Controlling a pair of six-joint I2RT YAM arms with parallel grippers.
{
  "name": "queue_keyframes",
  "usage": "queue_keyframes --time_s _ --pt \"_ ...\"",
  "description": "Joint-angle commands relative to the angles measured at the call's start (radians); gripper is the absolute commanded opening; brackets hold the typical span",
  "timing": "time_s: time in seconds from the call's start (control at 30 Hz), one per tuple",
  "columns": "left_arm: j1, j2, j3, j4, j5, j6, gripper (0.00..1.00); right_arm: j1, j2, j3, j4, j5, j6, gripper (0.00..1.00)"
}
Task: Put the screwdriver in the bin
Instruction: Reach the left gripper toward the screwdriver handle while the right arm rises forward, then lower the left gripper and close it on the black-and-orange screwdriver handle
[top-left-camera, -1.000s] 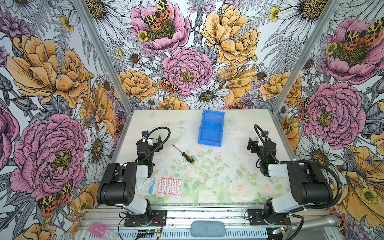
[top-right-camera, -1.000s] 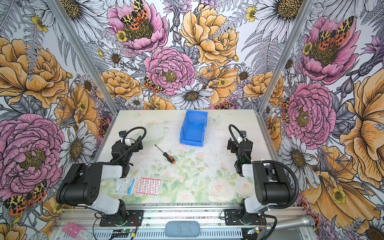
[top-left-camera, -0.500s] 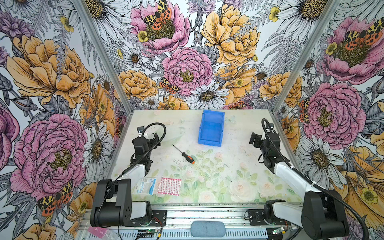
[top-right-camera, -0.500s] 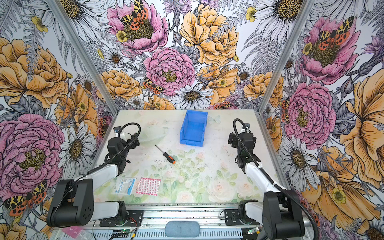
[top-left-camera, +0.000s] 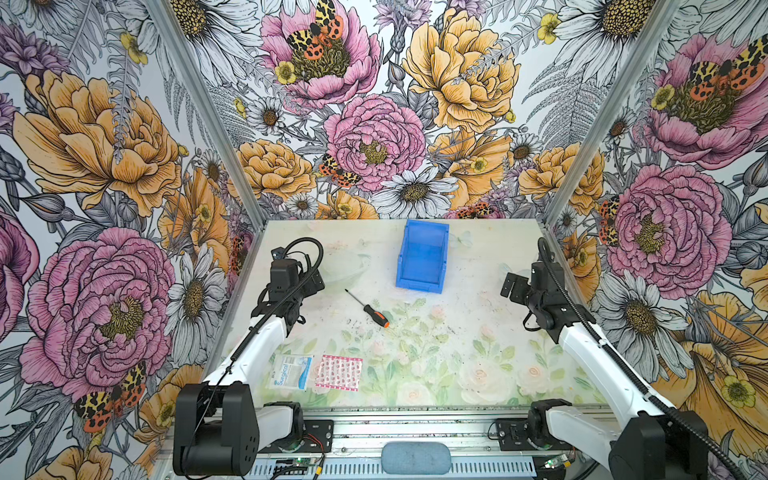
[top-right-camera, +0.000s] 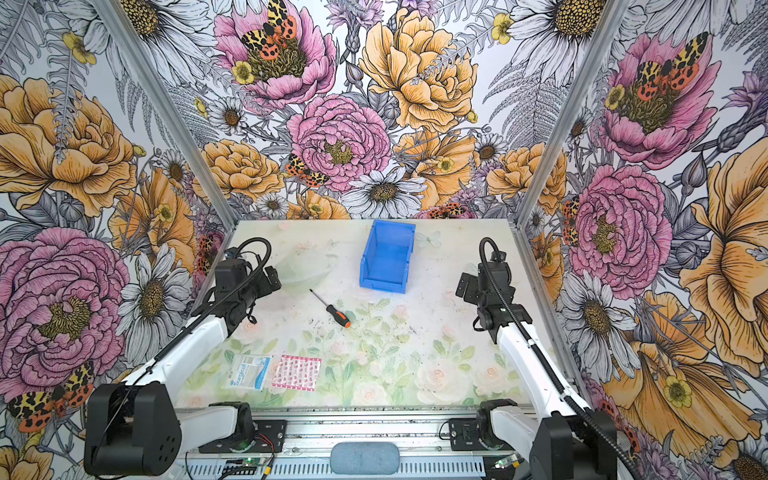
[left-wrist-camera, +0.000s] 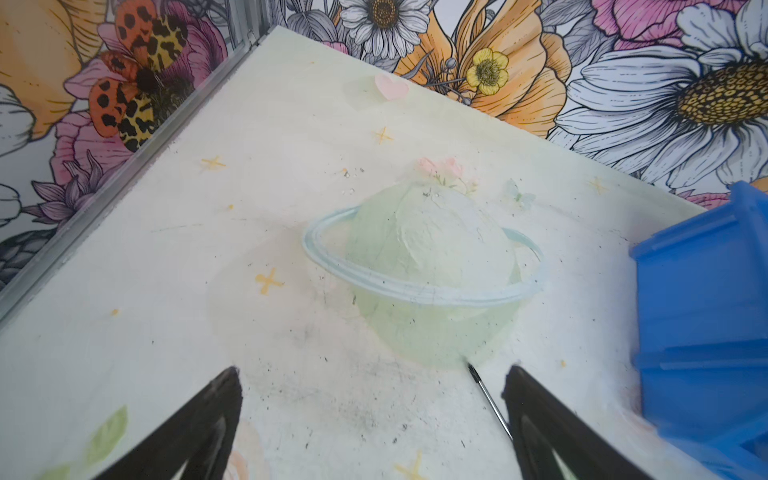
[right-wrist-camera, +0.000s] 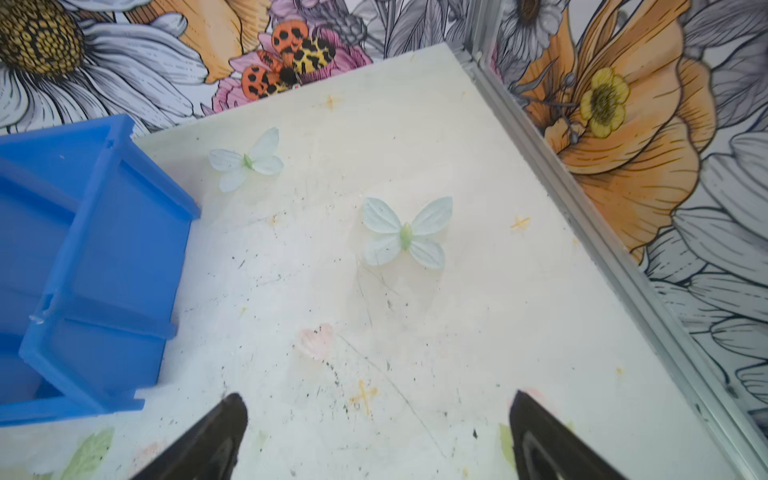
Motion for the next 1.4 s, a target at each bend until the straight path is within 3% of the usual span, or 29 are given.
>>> queue_keyframes --time_s 0.0,0.37,0.73,1.07,1.37 --pt "-0.038 -0.041 0.021 -0.142 0.012 -0.083 0.99 0.012 0.058 0.051 -0.151 -0.088 0.03 0.99" --pt "-0.226 -0.009 0.113 -0.369 -0.054 -0.336 0.99 0.068 0.092 0.101 -0.179 -0.226 -0.06 0.99" --pt "-0.431 0.212 0.262 -0.444 -0.118 -0.615 0.99 0.175 0.114 0.133 -0.196 -0.308 -0.137 0.99" --pt "-0.503 0.474 0.447 -0.468 -0.099 -0.65 0.96 0.24 0.137 0.171 -0.197 -0.287 -0.164 1.0" --pt "-0.534 0.6 0.505 -0.508 -0.077 -0.662 0.89 0.257 0.159 0.183 -0.19 -0.255 -0.189 1.0"
